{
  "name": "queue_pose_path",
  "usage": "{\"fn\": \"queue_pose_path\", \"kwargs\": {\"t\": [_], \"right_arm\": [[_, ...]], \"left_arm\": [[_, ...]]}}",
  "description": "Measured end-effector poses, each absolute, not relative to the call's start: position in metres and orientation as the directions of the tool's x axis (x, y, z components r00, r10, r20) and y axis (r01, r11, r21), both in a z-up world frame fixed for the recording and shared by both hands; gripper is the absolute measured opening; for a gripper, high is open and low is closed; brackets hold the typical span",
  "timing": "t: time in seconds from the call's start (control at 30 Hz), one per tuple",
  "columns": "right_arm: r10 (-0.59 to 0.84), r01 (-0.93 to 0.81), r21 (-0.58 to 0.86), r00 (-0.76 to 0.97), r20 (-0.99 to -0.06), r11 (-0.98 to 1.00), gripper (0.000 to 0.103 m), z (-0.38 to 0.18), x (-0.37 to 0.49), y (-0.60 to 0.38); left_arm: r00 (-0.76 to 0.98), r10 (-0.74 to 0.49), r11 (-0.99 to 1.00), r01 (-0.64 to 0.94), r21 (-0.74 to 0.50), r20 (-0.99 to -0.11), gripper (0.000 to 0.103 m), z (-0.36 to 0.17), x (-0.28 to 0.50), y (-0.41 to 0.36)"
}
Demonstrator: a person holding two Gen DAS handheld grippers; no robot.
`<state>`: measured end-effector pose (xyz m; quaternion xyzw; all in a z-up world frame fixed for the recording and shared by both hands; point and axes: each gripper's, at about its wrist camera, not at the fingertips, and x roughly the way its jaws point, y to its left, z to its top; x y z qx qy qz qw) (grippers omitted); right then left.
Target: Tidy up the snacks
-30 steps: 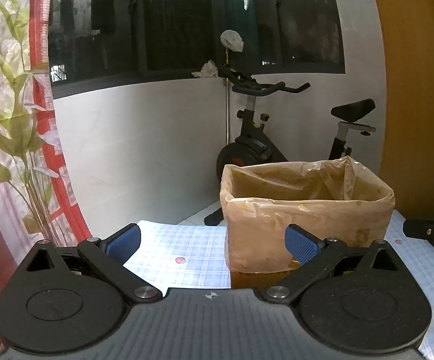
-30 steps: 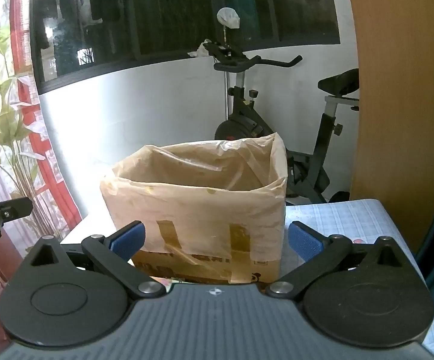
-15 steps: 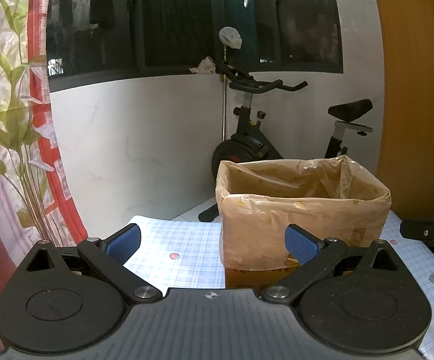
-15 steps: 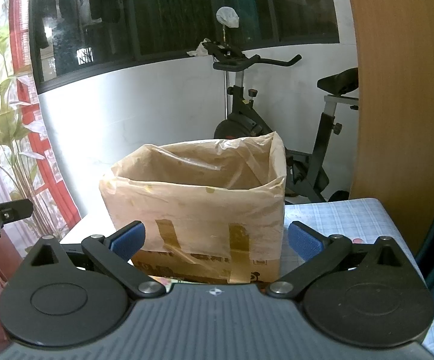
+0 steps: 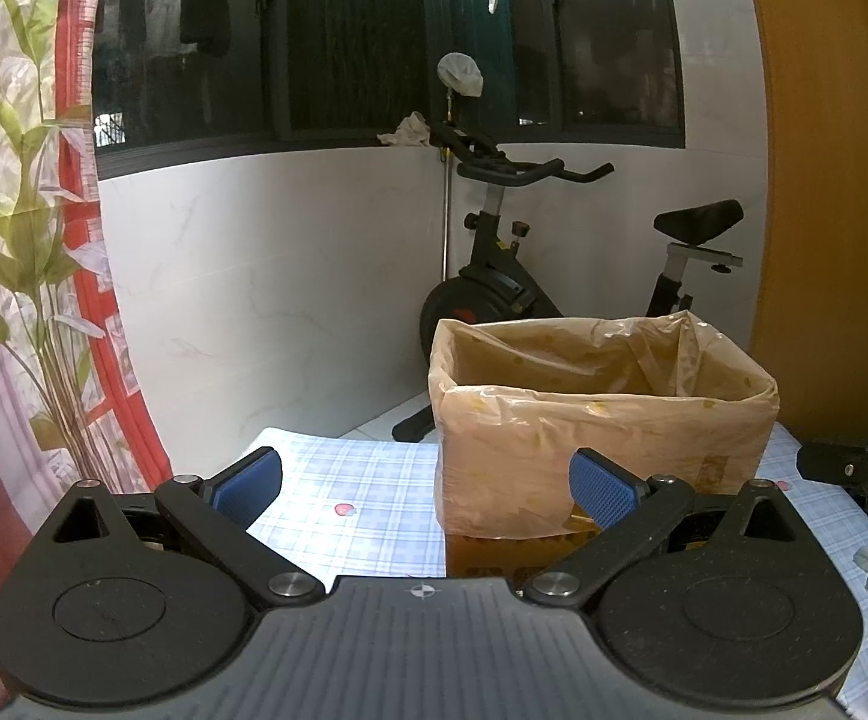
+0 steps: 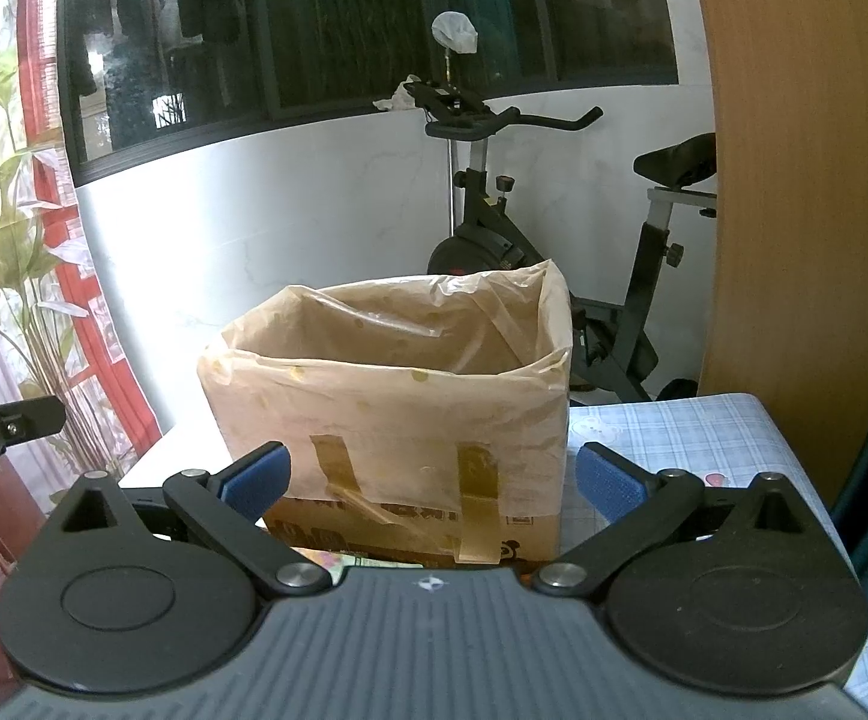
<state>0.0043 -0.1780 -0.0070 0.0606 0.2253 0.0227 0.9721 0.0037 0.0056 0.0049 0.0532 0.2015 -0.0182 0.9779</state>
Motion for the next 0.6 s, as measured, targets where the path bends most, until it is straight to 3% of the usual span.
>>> {"fn": "queue_pose_path", "kwargs": {"t": [0.6], "right_arm": [[0.070,-0.015,0.127,0.898,-0.435,0.992,0.103,-0.0070,0.0035,-0.1779]], "left_arm": [[0.918,-0.021,0.994,0.061,0.088,-0.396,0.103,0.0046,0.0032,0.0060]]}}
